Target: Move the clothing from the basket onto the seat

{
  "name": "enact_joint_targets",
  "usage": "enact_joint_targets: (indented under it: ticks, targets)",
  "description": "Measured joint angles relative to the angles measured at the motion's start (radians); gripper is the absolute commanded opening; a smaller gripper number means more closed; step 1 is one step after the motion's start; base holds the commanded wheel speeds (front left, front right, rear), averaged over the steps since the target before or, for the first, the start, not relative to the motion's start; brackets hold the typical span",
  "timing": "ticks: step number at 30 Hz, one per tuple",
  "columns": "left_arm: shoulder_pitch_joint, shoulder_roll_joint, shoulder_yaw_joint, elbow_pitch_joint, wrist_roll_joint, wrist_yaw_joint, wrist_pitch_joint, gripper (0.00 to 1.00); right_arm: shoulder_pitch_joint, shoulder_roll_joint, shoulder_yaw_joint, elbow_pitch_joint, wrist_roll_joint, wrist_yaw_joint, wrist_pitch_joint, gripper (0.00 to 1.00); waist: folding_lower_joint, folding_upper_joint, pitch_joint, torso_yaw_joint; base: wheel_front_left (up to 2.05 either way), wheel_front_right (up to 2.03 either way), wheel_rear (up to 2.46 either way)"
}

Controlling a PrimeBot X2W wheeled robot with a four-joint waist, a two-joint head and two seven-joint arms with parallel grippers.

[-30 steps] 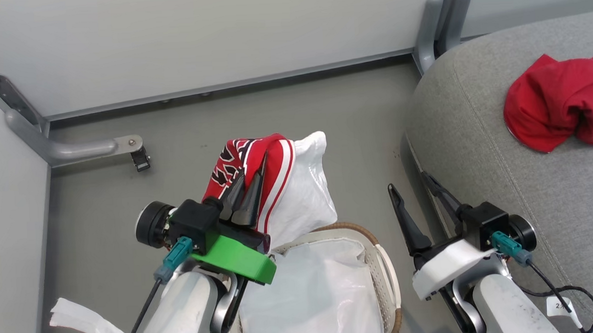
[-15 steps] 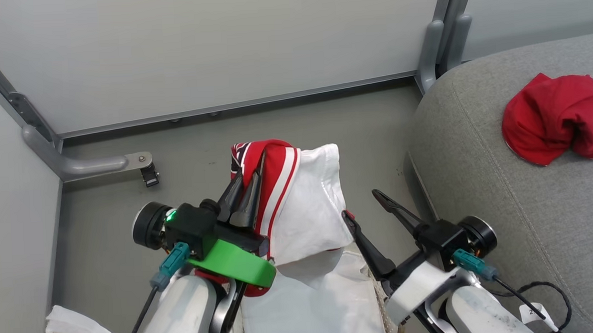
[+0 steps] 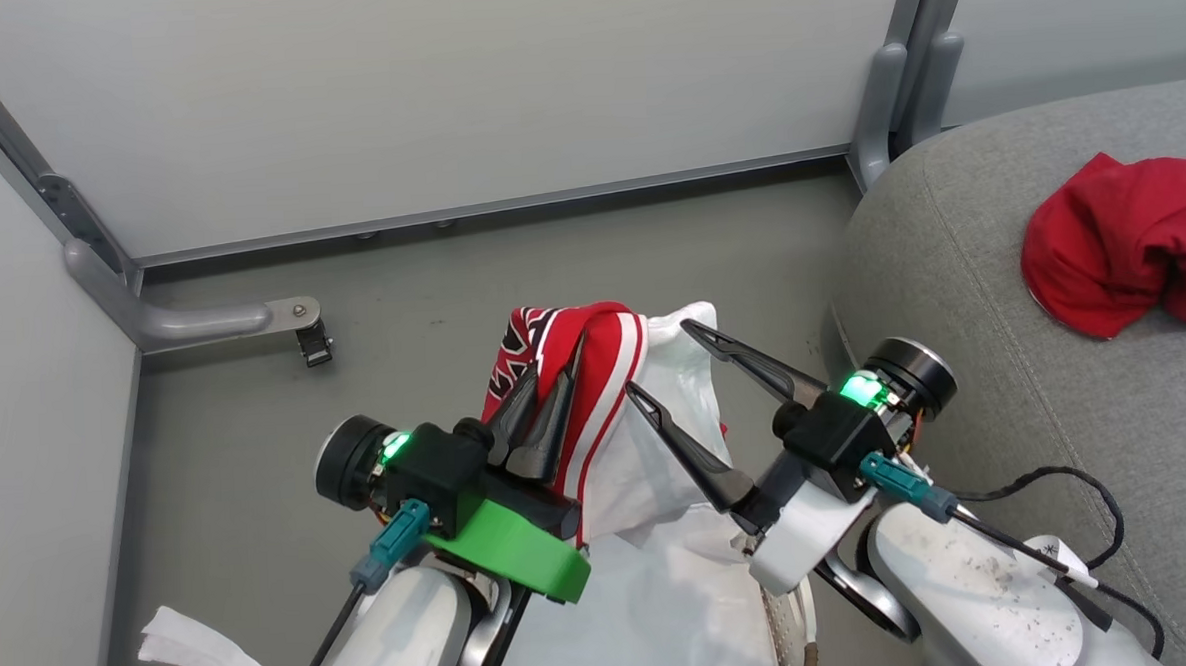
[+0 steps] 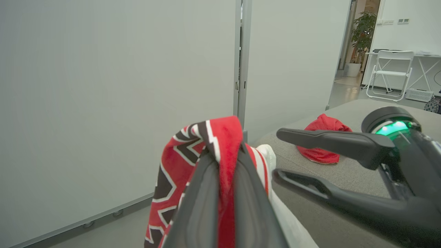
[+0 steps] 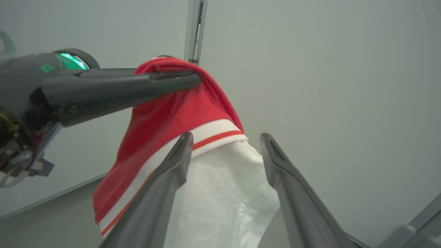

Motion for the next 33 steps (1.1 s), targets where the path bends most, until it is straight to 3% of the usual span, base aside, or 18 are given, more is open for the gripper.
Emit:
enact_joint_targets:
  ticks: [7,17,33]
  targets:
    - [0.0,-0.001,-0.027,0.012,-0.015,0.0,0.0,0.0,-0.044,-0.02,0.06,0.072,0.009,0.0,0.0,1.0,0.0,0.0,-0.009,0.006,0.0,0.0,0.0]
    - [-0.001,-0.004,-0.093,0.01,-0.033,0.0,0.0,0.0,-0.039,0.007,0.119,0.167,0.073,0.0,0.0,1.0,0.0,0.0,-0.017,0.019,0.0,0.0,0.0]
    - [-0.026,-0.008,-0.205,-0.008,-0.089,0.0,0.0,0.0,-0.026,0.067,0.064,0.22,0.06,0.0,0.0,1.0,0.0001,0.0,-0.019,0.058,0.0,0.0,0.0]
